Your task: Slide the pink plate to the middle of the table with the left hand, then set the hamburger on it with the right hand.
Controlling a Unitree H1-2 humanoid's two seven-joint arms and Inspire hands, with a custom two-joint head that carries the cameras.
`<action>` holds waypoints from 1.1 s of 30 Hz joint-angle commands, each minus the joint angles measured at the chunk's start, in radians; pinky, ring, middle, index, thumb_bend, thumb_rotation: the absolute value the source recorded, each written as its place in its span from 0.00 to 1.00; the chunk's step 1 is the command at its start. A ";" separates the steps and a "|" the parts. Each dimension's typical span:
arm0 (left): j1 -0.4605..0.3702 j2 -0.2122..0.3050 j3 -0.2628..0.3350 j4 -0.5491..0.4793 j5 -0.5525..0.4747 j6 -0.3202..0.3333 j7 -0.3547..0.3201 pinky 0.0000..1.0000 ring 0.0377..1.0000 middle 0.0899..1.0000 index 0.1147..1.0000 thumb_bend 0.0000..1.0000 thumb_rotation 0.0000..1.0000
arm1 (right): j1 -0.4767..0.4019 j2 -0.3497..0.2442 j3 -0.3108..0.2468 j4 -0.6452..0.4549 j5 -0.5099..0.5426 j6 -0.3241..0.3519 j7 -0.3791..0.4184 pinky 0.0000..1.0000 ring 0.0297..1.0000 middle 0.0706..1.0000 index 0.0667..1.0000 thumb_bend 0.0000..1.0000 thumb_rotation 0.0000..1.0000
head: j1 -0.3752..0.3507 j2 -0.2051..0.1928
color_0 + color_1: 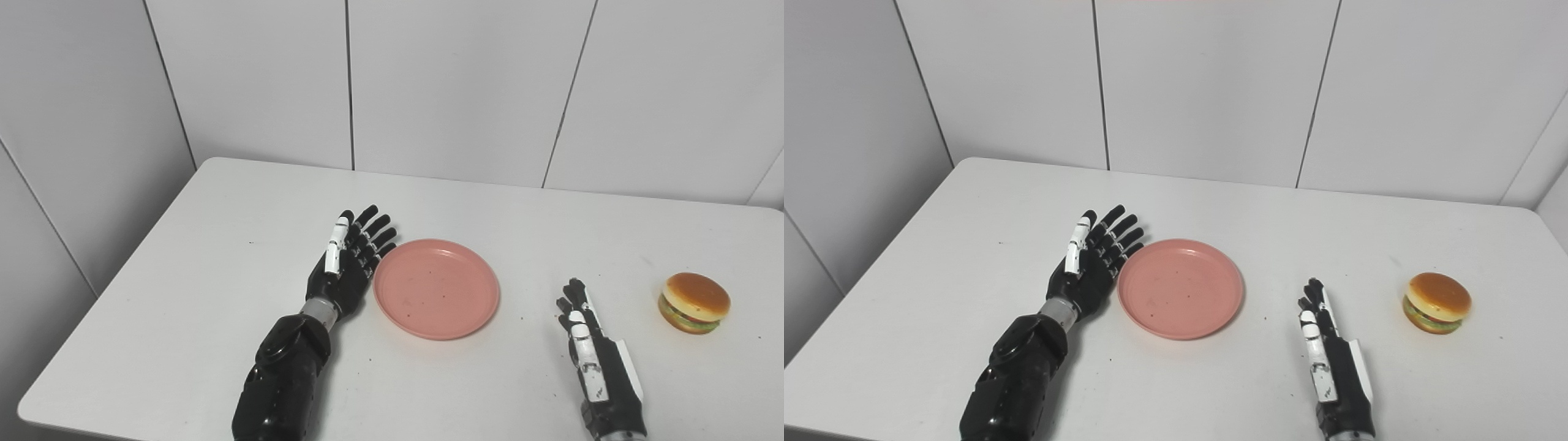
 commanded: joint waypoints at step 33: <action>0.092 -0.048 -0.081 0.028 0.068 0.021 -0.013 0.90 0.88 0.88 0.87 0.37 1.00 | -0.037 -0.027 -0.042 -0.071 -0.008 0.054 -0.037 0.99 0.97 0.98 0.98 0.21 1.00 | -0.112 0.021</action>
